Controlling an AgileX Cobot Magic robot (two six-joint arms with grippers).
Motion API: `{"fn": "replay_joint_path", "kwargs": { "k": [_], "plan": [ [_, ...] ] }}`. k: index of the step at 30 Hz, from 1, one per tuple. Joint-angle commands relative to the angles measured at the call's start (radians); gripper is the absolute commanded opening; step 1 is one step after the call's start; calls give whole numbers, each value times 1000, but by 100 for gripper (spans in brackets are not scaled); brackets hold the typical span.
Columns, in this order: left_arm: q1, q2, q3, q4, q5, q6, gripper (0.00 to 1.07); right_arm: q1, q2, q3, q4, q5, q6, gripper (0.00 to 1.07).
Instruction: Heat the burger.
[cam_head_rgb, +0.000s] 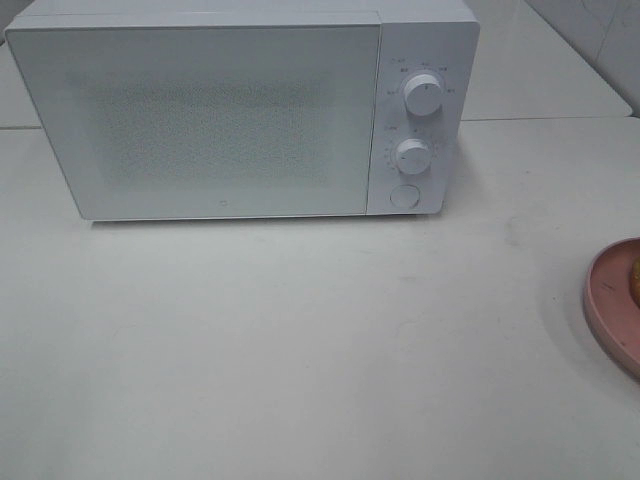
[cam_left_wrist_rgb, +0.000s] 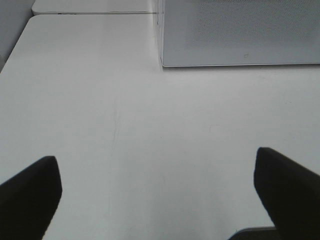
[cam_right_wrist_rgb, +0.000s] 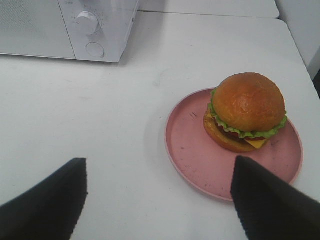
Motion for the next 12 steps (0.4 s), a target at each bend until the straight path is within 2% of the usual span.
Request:
{"fn": "replay_joint_path", "kwargs": {
  "k": [1,12],
  "plan": [
    [4,-26,1,2,-12,-8,100,-8,-27,2,0,-5,-2,76],
    [4,-26,1,2,-12,-8,100,-8,-27,2,0,-5,-2,76]
  ]
}}
